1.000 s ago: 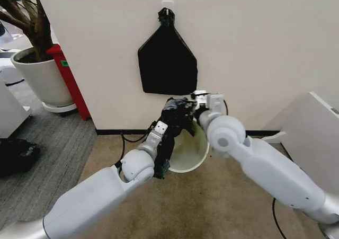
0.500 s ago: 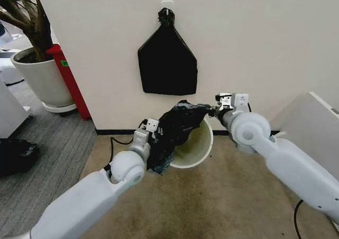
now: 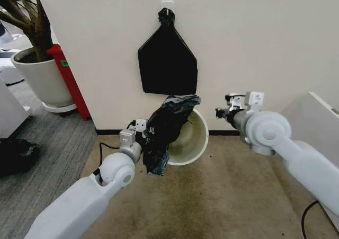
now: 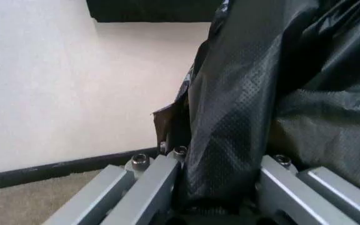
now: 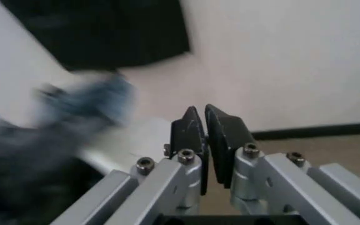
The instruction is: Place the garbage bag over the trash bin.
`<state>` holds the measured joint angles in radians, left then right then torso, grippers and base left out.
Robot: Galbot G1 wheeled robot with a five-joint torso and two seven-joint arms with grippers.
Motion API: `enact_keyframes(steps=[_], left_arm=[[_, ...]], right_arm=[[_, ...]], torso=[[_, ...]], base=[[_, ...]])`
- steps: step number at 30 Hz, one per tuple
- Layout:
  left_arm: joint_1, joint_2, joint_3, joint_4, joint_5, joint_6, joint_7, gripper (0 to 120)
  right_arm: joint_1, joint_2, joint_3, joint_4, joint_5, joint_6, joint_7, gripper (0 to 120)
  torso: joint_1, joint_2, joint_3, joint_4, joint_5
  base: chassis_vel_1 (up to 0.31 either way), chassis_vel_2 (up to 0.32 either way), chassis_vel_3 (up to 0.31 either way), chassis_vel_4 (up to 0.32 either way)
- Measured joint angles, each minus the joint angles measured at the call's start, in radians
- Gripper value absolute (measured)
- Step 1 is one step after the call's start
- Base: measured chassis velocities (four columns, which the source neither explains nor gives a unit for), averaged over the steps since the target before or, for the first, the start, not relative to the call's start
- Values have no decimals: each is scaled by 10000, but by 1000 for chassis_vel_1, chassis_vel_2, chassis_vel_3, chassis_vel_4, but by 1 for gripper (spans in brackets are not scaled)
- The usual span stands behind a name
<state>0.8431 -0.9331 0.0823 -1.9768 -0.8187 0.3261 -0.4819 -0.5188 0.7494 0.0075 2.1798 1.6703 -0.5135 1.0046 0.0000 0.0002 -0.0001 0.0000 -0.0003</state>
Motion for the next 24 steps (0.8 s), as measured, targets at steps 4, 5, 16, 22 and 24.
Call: enact_keyframes(steps=[4, 5, 16, 22, 24], left_arm=[[-37, -18, 1, 7, -120, 0, -48, 0], [-63, -33, 11, 10, -163, 2, -79, 0], [-477, -185, 240, -115, -985, 66, -416, 0], [-492, -116, 252, -262, -1044, 152, -436, 0], [-492, -84, 254, -307, -1046, 163, -437, 0]], right_arm=[[-197, -58, 383, 979, 1458, 590, -10, 11], [-266, -35, 423, 1091, 1659, 681, -46, 11], [-2327, 899, 494, 1730, 1571, 1402, -1341, 54], [-2585, 1195, 292, 1597, 1136, 1428, -1319, 73], [-2585, 1374, 197, 1472, 1066, 1540, -1265, 81]], torso=[[0, 0, 0, 0, 0], [0, 0, 0, -1, -1], [-1, -2, 0, -2, 3], [-1, -2, 0, -1, 2], [-1, -2, 1, 0, 2]], base=[[0, 0, 0, 0], [0, 0, 0, 0], [0, 0, 0, 0], [0, 0, 0, 0], [0, 0, 0, 0]])
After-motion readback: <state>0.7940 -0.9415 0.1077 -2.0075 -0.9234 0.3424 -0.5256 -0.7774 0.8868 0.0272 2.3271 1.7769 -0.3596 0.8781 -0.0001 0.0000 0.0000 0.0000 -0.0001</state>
